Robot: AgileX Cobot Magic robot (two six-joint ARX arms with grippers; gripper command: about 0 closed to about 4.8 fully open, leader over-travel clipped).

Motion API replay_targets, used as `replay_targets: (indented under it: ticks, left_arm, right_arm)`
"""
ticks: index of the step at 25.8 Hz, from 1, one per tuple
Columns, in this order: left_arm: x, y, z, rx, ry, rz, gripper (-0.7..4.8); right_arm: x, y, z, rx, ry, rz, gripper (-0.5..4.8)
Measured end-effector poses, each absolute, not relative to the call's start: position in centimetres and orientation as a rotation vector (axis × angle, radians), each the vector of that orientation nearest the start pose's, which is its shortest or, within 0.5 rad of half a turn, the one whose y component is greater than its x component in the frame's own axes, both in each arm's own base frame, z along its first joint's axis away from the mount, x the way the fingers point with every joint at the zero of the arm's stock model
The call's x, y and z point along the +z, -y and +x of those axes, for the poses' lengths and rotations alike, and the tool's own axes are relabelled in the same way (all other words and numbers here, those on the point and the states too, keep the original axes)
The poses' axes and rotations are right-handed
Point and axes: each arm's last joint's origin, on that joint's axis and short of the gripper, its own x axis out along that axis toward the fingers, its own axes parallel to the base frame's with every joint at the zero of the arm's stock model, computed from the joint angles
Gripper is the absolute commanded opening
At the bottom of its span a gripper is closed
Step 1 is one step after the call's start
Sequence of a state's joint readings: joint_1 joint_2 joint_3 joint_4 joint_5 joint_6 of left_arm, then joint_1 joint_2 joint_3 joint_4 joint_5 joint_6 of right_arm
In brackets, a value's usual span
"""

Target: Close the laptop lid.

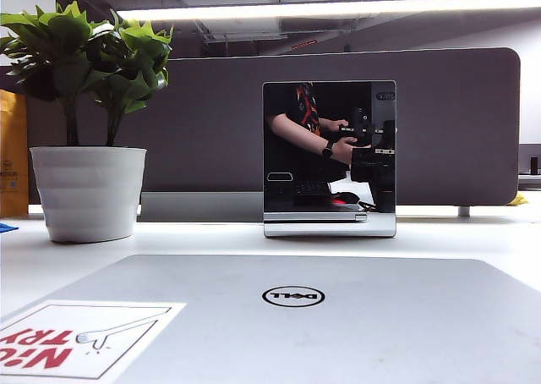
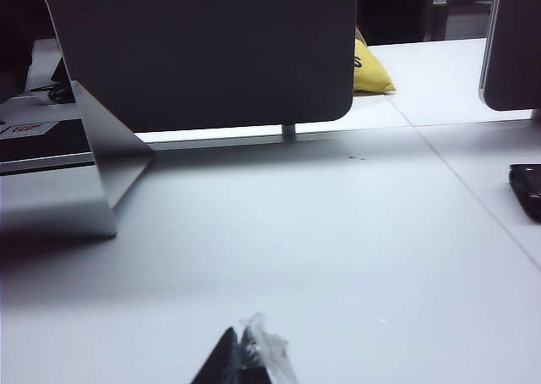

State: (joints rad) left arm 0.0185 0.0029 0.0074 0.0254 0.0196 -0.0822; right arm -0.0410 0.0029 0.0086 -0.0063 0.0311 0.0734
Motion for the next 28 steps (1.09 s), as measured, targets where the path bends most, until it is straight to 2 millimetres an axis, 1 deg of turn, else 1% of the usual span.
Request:
replay_targets:
  ticks: [9, 28]
  left_arm:
    - [16.82, -0.12, 9.74, -0.002, 0.029, -0.082, -0.05]
    - [16.82, -0.12, 9.74, -0.002, 0.029, -0.082, -0.05]
  right_arm:
    - [16.57, 0.27, 9.73, -0.025, 0.001, 0.059, -0.01]
    - [16.54, 0.26, 9.73, -0.024, -0.002, 0.054, -0.01]
